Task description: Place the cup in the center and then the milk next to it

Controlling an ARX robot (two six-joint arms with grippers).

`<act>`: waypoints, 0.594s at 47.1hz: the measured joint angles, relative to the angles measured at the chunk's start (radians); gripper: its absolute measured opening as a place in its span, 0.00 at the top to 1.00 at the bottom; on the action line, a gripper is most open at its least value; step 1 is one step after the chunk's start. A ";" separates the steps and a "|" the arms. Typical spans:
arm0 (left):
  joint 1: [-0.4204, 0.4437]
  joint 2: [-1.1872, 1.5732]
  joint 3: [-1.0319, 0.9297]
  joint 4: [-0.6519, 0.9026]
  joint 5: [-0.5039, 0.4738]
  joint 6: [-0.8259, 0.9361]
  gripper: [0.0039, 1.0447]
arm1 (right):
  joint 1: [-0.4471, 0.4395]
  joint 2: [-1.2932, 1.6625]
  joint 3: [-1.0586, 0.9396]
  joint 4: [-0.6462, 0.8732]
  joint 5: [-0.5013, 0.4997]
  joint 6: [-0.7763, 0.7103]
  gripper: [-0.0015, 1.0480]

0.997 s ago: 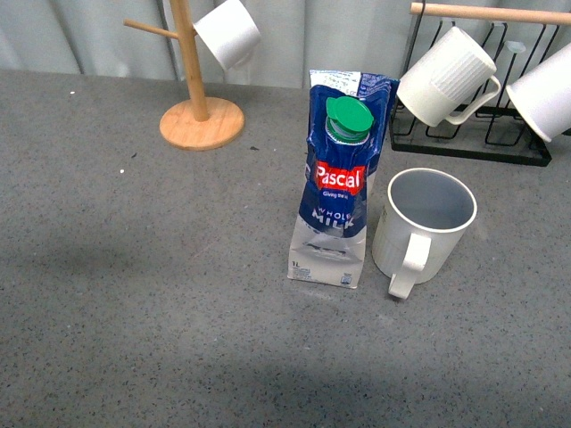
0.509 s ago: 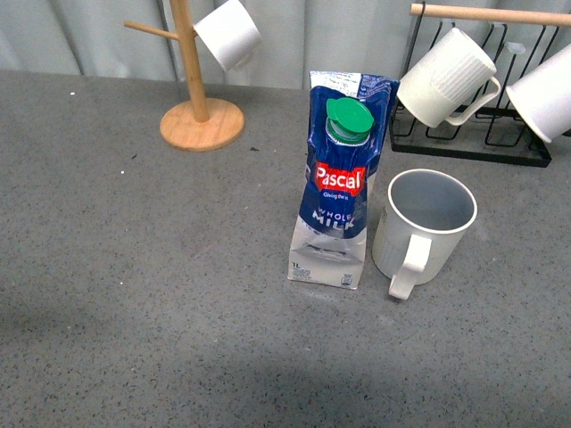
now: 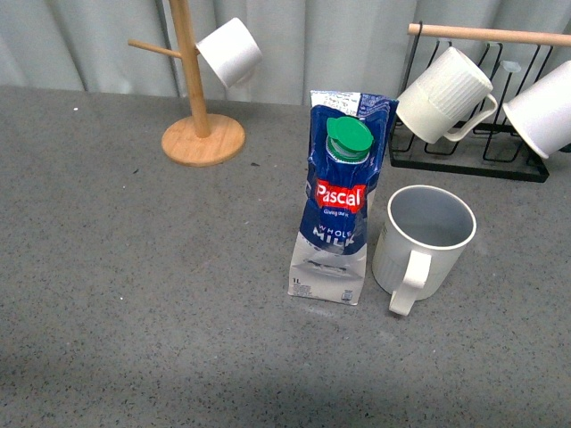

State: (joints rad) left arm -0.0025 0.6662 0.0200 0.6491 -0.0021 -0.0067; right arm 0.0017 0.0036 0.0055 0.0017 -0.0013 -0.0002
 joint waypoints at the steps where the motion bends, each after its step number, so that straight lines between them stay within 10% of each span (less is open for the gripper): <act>1: 0.000 -0.021 0.000 -0.019 0.000 0.000 0.96 | 0.000 0.000 0.000 0.000 0.000 0.000 0.09; 28: 0.000 -0.311 -0.001 -0.292 0.000 0.000 0.96 | 0.000 0.000 0.000 0.000 0.000 0.000 0.09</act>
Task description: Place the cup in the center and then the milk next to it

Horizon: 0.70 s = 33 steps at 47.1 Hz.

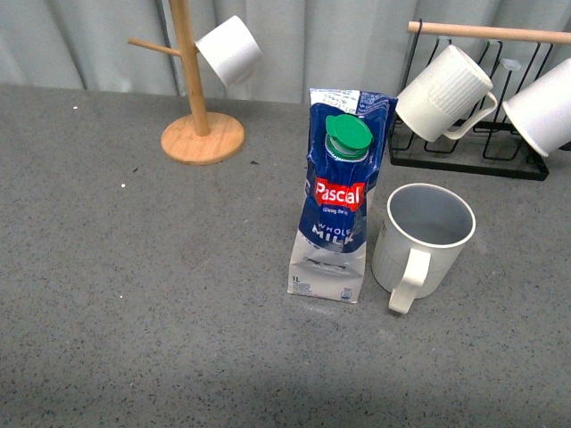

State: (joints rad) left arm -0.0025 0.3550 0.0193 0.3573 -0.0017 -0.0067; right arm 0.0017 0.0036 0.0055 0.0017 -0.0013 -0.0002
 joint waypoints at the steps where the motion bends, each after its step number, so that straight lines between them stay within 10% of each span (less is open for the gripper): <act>1: 0.000 -0.013 0.000 -0.012 0.000 0.000 0.96 | 0.000 0.000 0.000 0.000 0.000 0.000 0.09; 33: 0.000 -0.346 0.000 -0.352 0.002 0.000 0.96 | 0.000 0.000 0.000 0.000 0.000 0.000 0.09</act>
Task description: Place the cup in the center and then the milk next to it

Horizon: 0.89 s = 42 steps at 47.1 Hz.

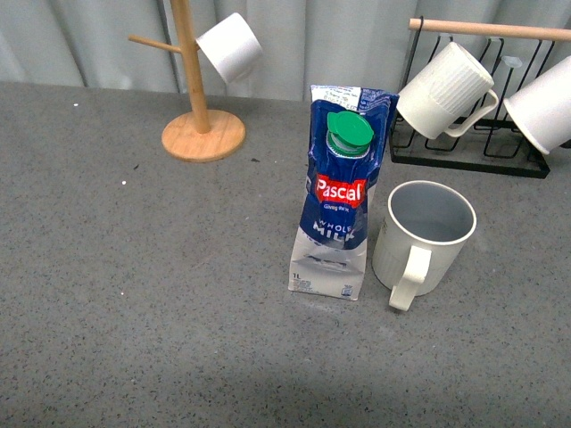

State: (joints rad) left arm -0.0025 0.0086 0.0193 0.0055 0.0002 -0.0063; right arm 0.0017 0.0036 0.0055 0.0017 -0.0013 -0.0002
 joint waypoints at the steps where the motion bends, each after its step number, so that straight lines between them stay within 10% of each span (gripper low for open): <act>1: 0.000 -0.001 0.000 -0.001 0.000 0.000 0.96 | 0.000 0.000 0.000 0.000 0.000 0.000 0.09; 9: 0.000 -0.003 0.000 -0.003 0.000 -0.001 0.90 | 0.000 0.000 0.000 0.000 0.000 0.000 0.09; 29: 0.000 -0.004 0.000 -0.003 0.000 0.001 0.04 | 0.000 0.000 0.000 0.000 0.000 0.000 0.09; 42: 0.000 -0.004 0.000 -0.003 0.000 0.002 0.06 | 0.000 0.000 0.000 0.000 0.000 0.000 0.09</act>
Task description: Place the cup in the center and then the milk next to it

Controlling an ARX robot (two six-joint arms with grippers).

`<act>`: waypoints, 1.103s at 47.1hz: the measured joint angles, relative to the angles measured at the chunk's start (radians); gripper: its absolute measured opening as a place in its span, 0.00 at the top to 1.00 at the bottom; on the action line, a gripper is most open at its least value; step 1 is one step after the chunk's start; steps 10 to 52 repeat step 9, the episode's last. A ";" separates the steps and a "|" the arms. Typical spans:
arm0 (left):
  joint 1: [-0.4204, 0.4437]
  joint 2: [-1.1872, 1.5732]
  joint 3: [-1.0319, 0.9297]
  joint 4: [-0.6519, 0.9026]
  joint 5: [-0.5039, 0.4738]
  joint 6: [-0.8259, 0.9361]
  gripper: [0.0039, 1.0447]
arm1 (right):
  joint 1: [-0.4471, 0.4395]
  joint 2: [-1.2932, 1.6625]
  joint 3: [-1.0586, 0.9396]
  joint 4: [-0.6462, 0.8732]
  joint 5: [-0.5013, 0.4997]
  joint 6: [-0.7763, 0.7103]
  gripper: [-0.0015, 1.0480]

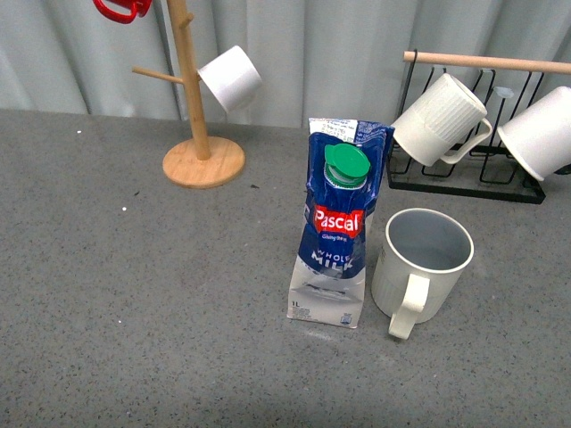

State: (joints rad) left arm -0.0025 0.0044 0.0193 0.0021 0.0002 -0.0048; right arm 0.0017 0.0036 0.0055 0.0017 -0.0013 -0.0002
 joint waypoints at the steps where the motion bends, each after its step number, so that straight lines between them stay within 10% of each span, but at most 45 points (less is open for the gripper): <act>1: 0.000 0.000 0.000 0.000 0.000 0.000 0.06 | 0.000 0.000 0.000 0.000 0.000 0.000 0.09; 52: 0.000 0.000 0.000 0.000 0.000 0.000 0.06 | 0.000 0.000 0.000 0.000 0.000 0.000 0.09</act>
